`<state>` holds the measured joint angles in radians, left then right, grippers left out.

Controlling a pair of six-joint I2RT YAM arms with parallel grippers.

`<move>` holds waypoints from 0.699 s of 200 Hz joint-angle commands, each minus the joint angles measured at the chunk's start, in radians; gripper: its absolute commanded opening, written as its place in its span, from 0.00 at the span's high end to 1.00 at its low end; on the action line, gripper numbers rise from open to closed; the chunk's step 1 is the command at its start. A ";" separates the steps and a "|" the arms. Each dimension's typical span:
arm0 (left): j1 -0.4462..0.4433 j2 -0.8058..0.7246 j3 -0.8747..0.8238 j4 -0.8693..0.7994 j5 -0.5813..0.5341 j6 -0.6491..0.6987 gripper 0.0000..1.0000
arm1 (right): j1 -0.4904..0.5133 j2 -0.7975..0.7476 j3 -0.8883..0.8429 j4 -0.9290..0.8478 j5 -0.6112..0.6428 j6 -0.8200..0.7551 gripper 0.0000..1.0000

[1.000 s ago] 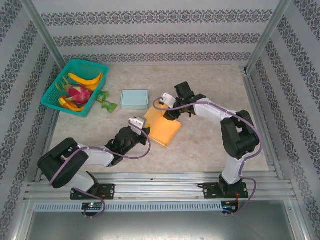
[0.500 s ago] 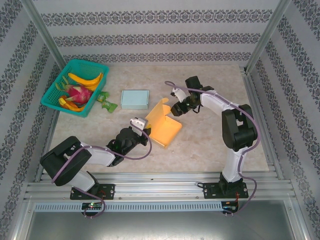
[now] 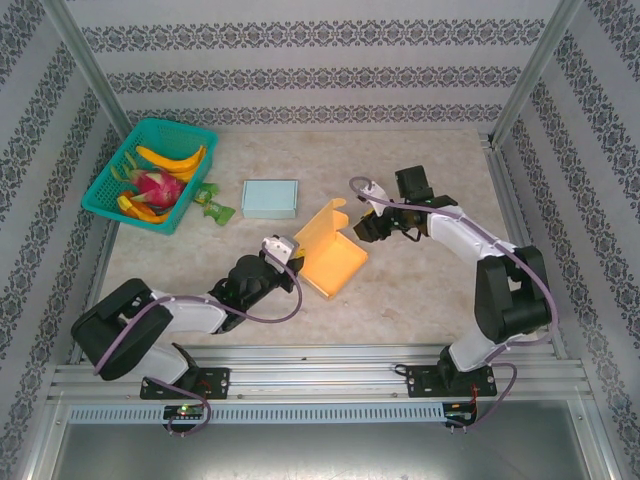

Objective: Fold the paper box

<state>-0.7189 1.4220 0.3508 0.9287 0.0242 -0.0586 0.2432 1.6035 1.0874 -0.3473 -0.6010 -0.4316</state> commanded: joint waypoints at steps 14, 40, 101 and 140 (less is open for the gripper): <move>-0.010 -0.085 -0.018 -0.044 0.070 0.054 0.97 | -0.015 -0.026 -0.012 0.049 -0.115 -0.187 0.56; -0.010 -0.125 -0.034 -0.048 0.106 0.071 0.96 | -0.010 -0.044 -0.014 0.086 -0.123 -0.244 0.60; -0.010 -0.181 -0.042 -0.087 0.123 0.085 0.96 | -0.003 -0.104 -0.045 0.159 -0.127 -0.318 0.65; -0.010 -0.173 -0.040 -0.077 0.144 0.075 0.95 | 0.049 -0.116 -0.049 0.122 -0.138 -0.391 0.66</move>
<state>-0.7197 1.2598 0.3161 0.8440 0.1394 0.0048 0.2543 1.5078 1.0569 -0.2176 -0.6830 -0.7448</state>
